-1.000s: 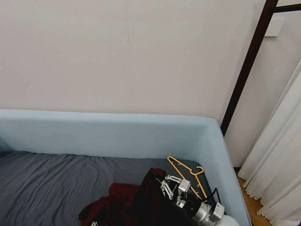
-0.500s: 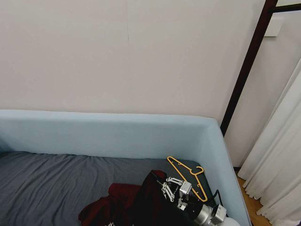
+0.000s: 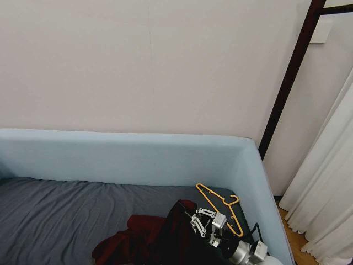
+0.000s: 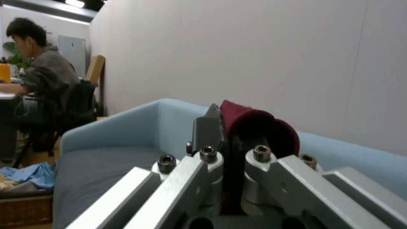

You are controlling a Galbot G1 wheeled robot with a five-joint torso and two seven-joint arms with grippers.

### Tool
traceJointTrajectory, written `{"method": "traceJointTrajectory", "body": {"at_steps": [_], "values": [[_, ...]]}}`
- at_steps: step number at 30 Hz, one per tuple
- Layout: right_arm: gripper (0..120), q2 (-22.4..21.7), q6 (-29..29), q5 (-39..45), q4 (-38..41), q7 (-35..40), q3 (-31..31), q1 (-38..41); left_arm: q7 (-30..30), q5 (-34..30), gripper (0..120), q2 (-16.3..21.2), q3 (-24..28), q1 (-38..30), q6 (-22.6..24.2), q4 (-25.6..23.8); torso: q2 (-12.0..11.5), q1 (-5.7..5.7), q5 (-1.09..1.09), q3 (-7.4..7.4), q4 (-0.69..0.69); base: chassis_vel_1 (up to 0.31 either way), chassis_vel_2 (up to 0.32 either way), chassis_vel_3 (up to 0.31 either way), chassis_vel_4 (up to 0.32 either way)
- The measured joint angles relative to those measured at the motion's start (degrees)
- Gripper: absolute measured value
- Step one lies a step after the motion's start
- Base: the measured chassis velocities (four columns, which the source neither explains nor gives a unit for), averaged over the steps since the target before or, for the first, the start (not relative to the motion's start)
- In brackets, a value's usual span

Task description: Pick up the clothes from the sofa and hang them on the clothes hanger.

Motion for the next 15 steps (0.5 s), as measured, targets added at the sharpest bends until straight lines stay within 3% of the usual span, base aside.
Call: {"method": "traceJointTrajectory", "body": {"at_steps": [10,15], "values": [[0,0.06,0.23,-0.30,0.08,0.11,0.43,-0.70,-0.01,-0.95,3,1.41,-0.80,0.84,-0.60,-1.52,0.00,0.00,-0.01,0.00,0.00,0.000,0.000,0.000,0.000],[0,0.00,0.24,-0.31,0.13,0.31,0.59,-0.77,-0.01,-1.16,0,1.65,-0.91,1.06,-1.18,-2.24,0.00,0.00,-0.01,0.00,0.00,0.000,0.000,0.000,0.000]]}}
